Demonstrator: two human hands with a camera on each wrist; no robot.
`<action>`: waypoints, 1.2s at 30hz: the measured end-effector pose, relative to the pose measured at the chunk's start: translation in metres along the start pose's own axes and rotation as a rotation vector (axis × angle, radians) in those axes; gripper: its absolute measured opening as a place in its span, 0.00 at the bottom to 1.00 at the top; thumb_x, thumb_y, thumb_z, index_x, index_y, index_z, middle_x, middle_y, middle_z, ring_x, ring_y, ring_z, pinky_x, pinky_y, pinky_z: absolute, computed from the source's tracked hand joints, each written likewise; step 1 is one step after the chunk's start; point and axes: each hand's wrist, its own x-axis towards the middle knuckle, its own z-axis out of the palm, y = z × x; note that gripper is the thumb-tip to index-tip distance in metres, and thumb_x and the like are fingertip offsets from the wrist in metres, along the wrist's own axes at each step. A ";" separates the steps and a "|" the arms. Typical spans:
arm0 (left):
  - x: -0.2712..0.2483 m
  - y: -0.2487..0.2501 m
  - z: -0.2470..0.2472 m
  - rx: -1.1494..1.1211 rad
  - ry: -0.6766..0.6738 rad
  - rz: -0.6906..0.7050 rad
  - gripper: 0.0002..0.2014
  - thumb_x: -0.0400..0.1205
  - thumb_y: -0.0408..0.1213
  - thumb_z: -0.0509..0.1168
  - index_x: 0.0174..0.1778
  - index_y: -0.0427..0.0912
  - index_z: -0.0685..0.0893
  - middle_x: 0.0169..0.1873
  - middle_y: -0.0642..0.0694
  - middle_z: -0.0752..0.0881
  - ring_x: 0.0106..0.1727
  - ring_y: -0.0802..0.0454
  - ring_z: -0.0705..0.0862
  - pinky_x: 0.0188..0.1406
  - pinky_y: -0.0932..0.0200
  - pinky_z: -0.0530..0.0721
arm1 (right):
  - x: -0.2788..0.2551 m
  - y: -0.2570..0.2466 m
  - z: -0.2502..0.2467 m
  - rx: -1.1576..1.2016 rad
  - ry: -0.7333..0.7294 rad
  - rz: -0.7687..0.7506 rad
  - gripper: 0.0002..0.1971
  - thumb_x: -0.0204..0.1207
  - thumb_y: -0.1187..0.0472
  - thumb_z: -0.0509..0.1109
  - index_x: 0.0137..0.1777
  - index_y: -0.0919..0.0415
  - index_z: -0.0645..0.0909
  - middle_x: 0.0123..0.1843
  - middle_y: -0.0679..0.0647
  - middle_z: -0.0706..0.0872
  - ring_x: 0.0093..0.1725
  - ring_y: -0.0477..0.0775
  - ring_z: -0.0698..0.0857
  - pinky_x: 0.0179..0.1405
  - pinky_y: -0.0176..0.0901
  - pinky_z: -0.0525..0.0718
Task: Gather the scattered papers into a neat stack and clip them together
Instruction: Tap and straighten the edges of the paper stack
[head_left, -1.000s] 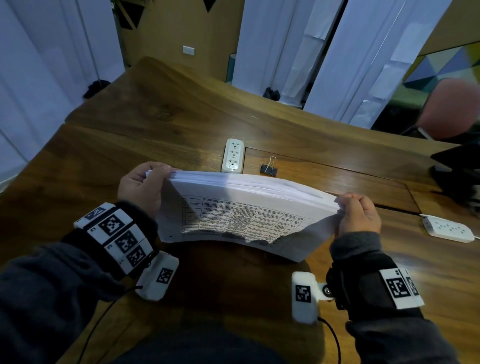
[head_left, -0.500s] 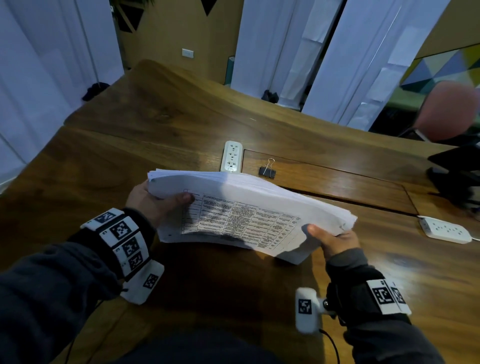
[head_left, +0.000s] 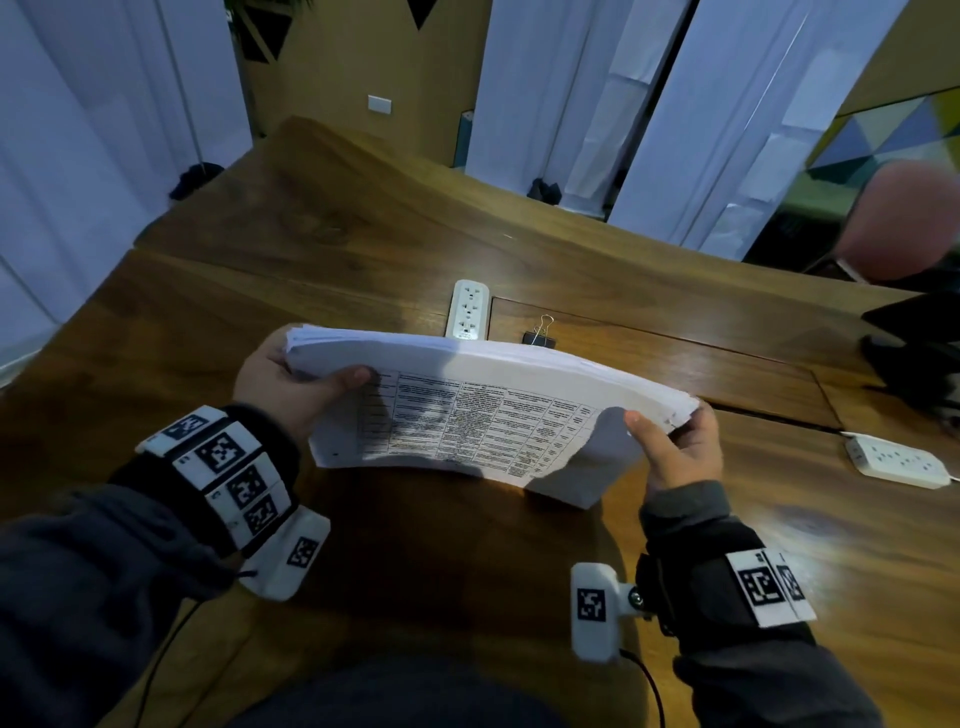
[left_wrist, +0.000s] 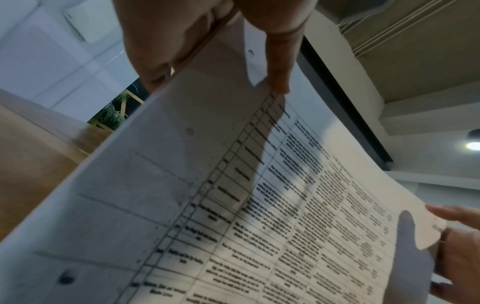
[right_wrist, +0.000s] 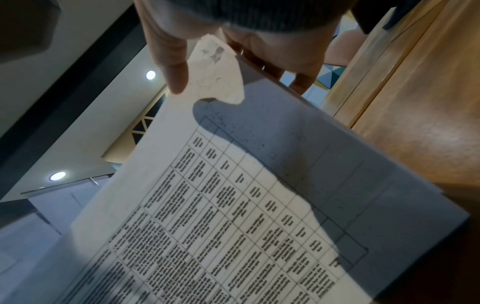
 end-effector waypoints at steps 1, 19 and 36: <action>0.000 -0.001 0.000 -0.004 0.002 0.003 0.15 0.66 0.33 0.76 0.44 0.49 0.80 0.40 0.53 0.83 0.43 0.58 0.81 0.38 0.62 0.78 | 0.000 0.000 0.001 0.023 0.003 -0.004 0.15 0.68 0.71 0.71 0.46 0.53 0.72 0.40 0.48 0.85 0.34 0.33 0.86 0.34 0.24 0.83; 0.004 0.001 0.006 0.003 0.185 -0.049 0.10 0.76 0.46 0.63 0.30 0.50 0.80 0.32 0.52 0.78 0.38 0.56 0.74 0.36 0.58 0.70 | 0.021 -0.008 0.023 -0.104 0.269 0.070 0.16 0.65 0.62 0.78 0.38 0.47 0.72 0.37 0.50 0.81 0.37 0.51 0.80 0.38 0.43 0.82; -0.007 0.005 0.002 -0.058 -0.064 0.020 0.26 0.51 0.38 0.81 0.38 0.56 0.76 0.39 0.56 0.80 0.37 0.65 0.83 0.22 0.79 0.78 | 0.019 -0.007 0.028 -0.049 0.300 0.025 0.12 0.70 0.62 0.74 0.40 0.54 0.71 0.35 0.49 0.80 0.26 0.37 0.82 0.28 0.26 0.81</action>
